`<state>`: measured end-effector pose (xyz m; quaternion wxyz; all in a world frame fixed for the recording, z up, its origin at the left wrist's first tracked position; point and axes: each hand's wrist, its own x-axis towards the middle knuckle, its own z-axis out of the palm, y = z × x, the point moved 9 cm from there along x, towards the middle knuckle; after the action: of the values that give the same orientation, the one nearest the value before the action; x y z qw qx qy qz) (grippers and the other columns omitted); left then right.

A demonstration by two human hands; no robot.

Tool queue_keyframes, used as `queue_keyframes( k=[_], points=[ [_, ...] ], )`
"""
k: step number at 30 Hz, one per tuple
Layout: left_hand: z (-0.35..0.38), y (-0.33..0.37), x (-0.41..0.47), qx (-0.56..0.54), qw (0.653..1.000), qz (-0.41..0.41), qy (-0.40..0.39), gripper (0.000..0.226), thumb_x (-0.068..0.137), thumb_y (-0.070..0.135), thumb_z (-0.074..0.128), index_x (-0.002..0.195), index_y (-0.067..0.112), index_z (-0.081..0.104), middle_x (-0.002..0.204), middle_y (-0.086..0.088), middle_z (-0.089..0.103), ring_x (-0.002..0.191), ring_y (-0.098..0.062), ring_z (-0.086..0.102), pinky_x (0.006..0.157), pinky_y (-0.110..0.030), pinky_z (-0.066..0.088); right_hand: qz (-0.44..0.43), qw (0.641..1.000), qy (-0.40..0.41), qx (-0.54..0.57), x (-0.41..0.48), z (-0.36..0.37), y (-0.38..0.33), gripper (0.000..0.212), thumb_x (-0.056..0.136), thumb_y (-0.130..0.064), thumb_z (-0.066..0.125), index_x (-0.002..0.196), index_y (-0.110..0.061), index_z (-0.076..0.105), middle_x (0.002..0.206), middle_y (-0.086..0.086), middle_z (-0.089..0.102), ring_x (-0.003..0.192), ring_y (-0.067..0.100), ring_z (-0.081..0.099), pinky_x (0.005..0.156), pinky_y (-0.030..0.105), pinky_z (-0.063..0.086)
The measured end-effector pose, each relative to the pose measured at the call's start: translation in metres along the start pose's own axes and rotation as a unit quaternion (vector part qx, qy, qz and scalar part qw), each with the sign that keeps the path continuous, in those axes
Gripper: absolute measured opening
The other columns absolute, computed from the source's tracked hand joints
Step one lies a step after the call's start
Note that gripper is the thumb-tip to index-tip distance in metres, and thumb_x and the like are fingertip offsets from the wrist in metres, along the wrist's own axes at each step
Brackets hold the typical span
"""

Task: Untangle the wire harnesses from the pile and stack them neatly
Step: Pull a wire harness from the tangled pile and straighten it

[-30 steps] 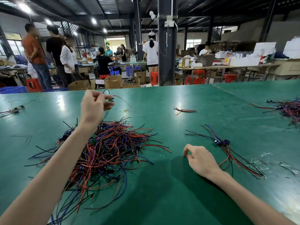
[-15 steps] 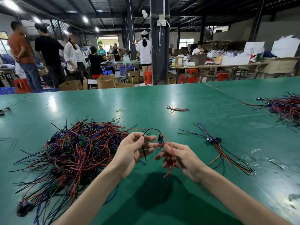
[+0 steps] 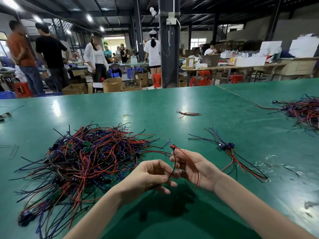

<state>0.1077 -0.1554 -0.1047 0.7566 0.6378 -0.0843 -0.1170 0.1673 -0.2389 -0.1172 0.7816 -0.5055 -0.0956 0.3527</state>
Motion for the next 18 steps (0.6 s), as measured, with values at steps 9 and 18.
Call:
queue_keyframes(
  k=[9,18],
  points=[
    [0.013,-0.006,-0.002,0.063,0.997,-0.006,-0.039,0.018,0.085,-0.013,0.056,0.097,0.001,0.054,0.091,-0.011,0.07,0.068,-0.019,0.067,0.062,-0.024,0.054,0.031,0.998,-0.043,0.042,-0.006,0.007,0.006,0.022,0.076,-0.035,0.064,0.077,-0.014,0.074,0.089,0.005,0.073,0.066,0.011,0.065,0.058,0.025,0.054],
    [0.013,-0.015,-0.001,0.042,0.997,-0.053,-0.021,0.026,0.075,-0.005,0.056,0.1,0.002,0.055,0.094,-0.014,0.071,0.069,-0.026,0.07,0.065,-0.031,0.058,-0.043,0.999,-0.024,-0.02,-0.005,0.003,-0.003,0.025,0.069,-0.009,0.068,0.092,-0.008,0.058,0.079,0.004,0.07,0.063,0.009,0.06,0.059,0.02,0.049]
  ],
)
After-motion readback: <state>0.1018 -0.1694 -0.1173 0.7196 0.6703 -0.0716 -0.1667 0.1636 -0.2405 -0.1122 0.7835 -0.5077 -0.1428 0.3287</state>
